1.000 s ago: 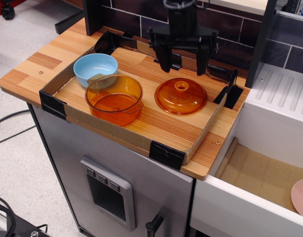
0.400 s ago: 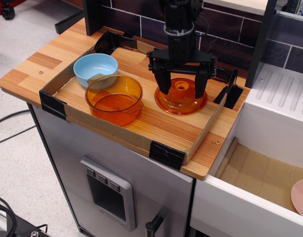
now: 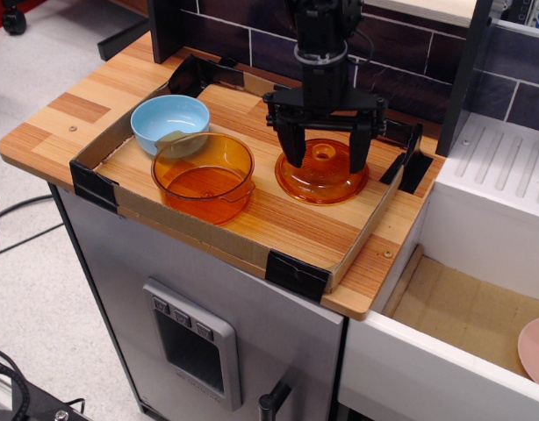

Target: Put lid on pot

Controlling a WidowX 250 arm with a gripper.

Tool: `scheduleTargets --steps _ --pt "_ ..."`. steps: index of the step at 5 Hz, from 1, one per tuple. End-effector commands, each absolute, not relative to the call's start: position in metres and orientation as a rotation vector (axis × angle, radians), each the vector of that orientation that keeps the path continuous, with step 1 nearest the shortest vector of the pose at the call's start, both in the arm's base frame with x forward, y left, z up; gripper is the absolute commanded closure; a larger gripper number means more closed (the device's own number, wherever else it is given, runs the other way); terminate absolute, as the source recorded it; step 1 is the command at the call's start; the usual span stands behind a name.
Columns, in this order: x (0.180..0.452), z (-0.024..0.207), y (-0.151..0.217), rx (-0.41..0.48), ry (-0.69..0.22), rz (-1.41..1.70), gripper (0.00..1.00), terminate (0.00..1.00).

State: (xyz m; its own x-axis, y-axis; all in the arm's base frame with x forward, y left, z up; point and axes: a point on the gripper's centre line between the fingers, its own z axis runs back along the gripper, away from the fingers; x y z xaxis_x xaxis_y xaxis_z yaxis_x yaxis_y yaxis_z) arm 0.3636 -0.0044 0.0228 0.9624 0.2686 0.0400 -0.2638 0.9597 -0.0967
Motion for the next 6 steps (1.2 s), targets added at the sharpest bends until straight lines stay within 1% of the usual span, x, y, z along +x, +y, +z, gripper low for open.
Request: scheduleTargets --steps 1,2,3,4,6 --pt "0.379 0.036 0.000 -0.065 -0.093 0.329 1.00 0.00" --pt "0.384 0.035 0.002 -0.044 -0.096 0.338 1.00 0.00" --pt "0.389 0.047 0.003 -0.051 -0.110 0.351 1.00 0.00" --pt "0.393 0.068 0.001 -0.075 -0.110 0.357 1.00 0.00" --pt "0.384 0.112 0.005 -0.155 -0.100 0.343 1.00 0.00"
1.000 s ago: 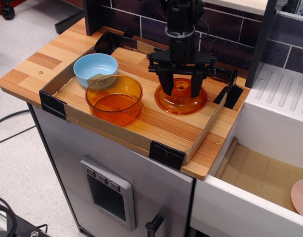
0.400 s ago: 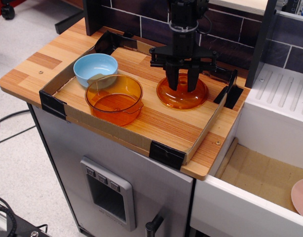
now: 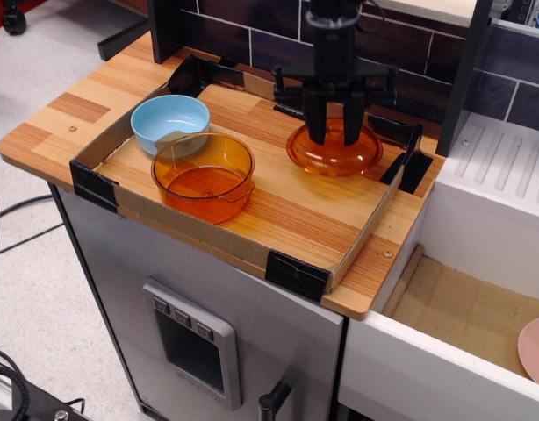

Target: Put lid on pot

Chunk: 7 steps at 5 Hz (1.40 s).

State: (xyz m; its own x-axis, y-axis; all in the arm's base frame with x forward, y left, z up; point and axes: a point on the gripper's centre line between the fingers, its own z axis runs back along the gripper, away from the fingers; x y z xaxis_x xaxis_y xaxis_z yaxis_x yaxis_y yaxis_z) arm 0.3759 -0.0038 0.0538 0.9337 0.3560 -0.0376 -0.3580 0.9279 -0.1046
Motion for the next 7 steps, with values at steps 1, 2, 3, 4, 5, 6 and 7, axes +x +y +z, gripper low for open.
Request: scheduleTargets --steps 1,2,3,4,5,6,7 --pt "0.367 0.126 0.015 -0.177 -0.099 0.312 1.00 0.00" --pt "0.372 0.153 0.040 -0.177 -0.121 0.297 1.00 0.00" --pt "0.357 0.150 0.057 -0.158 -0.164 0.262 1.00 0.00" --pt "0.346 0.143 0.069 -0.140 -0.181 0.228 1.00 0.00" --pt "0.335 0.134 0.079 -0.115 -0.200 0.192 1.00 0.00" --pt "0.328 0.127 0.083 -0.099 -0.207 0.168 1.00 0.00" --pt "0.314 0.114 0.085 -0.078 -0.217 0.141 1.00 0.00"
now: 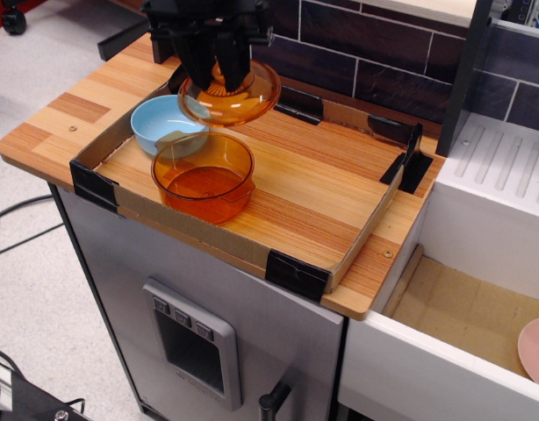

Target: Put lid on pot

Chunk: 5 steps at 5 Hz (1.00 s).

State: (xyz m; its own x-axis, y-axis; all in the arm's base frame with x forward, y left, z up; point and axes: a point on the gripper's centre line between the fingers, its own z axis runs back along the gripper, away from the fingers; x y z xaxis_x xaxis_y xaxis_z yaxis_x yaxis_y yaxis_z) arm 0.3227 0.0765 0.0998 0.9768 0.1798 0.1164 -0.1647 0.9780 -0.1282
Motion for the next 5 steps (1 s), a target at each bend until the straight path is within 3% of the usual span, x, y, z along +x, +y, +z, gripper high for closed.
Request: scheduleTargets --steps 1,5 --pt "0.302 0.100 0.082 -0.062 -0.206 0.126 1.00 0.00" --pt "0.289 0.066 0.070 -0.032 -0.161 0.154 1.00 0.00"
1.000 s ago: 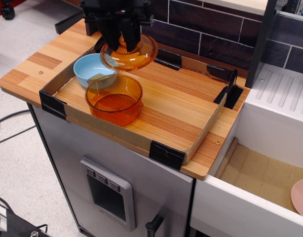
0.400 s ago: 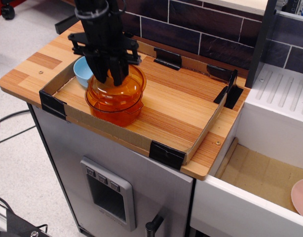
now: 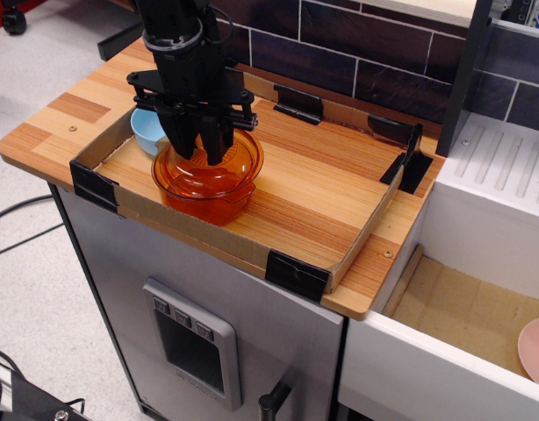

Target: Put lid on pot

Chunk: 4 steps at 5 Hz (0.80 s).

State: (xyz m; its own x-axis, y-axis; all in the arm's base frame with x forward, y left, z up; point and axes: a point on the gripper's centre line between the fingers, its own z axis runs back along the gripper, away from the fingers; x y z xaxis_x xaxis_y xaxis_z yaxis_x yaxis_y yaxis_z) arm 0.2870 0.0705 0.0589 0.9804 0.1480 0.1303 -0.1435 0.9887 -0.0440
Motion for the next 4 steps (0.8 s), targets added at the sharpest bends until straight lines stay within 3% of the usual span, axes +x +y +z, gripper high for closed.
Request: scheduleTargets --steps 1,2,3,4 --pt "0.285 0.069 0.073 -0.044 -0.144 0.180 1.00 0.00" --pt "0.288 0.073 0.077 -0.042 -0.115 0.183 0.00 0.00" --pt "0.302 0.088 0.082 -0.075 -0.130 0.252 0.00 0.00" --pt "0.316 0.105 0.079 -0.093 -0.151 0.307 0.00 1.00"
